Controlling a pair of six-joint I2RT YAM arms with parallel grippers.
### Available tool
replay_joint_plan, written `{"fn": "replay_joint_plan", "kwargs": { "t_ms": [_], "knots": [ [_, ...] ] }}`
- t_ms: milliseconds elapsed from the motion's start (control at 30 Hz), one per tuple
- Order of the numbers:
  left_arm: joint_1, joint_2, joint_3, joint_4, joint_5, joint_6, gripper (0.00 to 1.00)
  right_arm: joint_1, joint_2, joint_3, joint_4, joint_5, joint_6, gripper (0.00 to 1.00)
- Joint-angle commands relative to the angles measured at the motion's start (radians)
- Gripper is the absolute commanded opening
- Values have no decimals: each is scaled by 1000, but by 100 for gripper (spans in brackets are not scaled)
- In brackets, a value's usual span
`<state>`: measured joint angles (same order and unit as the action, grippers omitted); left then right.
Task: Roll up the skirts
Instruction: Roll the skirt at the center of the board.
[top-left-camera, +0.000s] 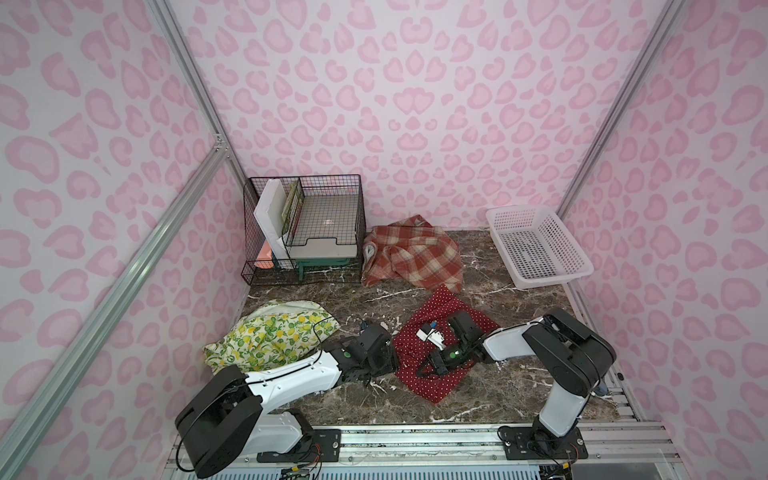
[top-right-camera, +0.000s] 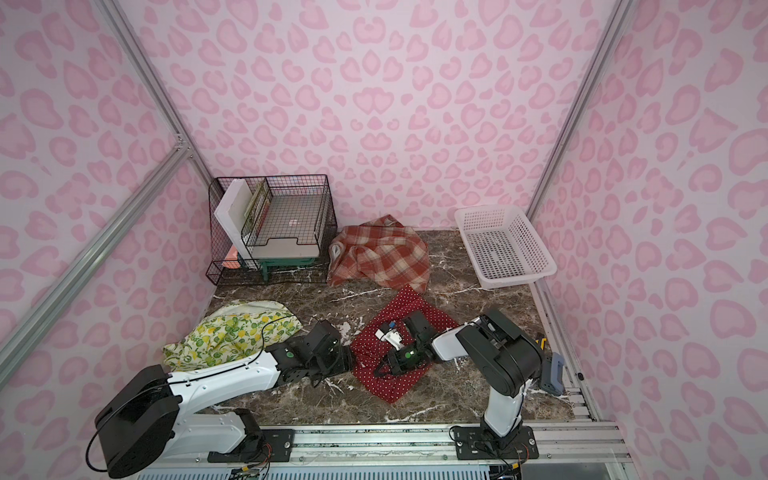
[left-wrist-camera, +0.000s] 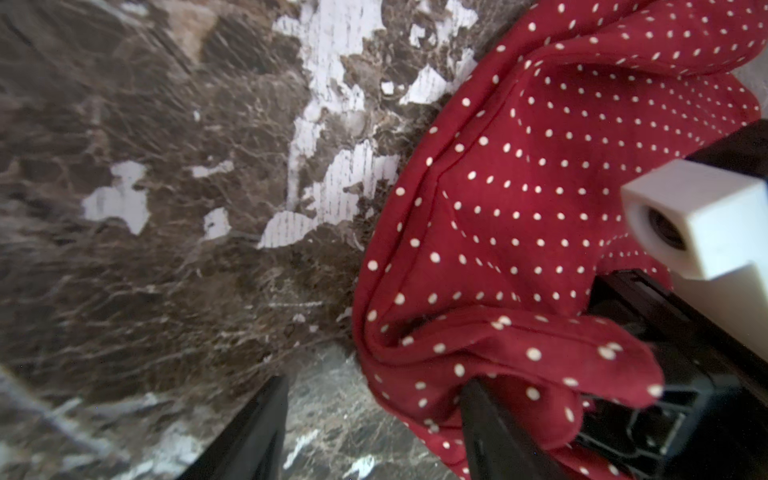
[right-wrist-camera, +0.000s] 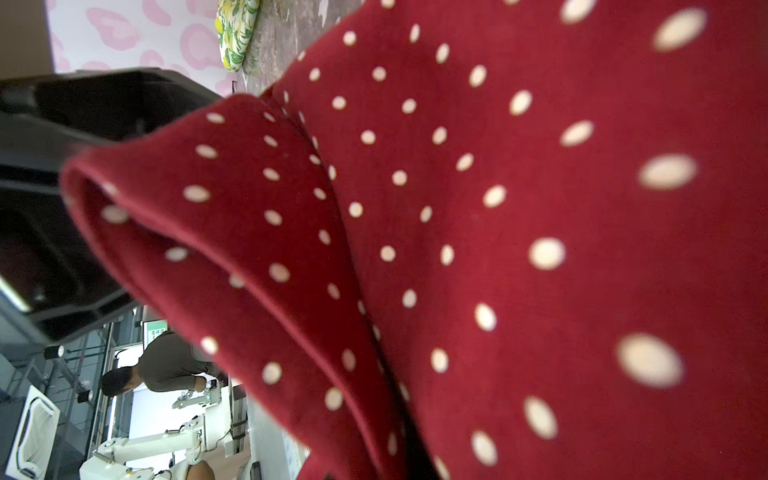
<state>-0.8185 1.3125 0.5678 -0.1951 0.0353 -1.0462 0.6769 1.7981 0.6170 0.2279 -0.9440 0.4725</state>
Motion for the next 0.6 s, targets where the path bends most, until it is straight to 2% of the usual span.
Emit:
{"fn": "replay_joint_plan", "kwargs": {
  "t_ms": [0, 167, 367, 500, 567],
  "knots": [
    [0, 26, 5, 34, -50, -18, 69, -13, 18, 1, -56, 96, -20, 0],
    [1, 72, 46, 14, -96, 9, 71, -30, 42, 6, -53, 72, -17, 1],
    [2, 176, 82, 61, -77, 19, 71, -35, 74, 25, -81, 65, -21, 17],
    [3, 239, 80, 81, -37, 7, 67, -50, 76, 24, -87, 66, -18, 18],
    [2, 253, 73, 78, -27, 6, 60, -61, 72, 17, -85, 65, -13, 18]
  ]
}}
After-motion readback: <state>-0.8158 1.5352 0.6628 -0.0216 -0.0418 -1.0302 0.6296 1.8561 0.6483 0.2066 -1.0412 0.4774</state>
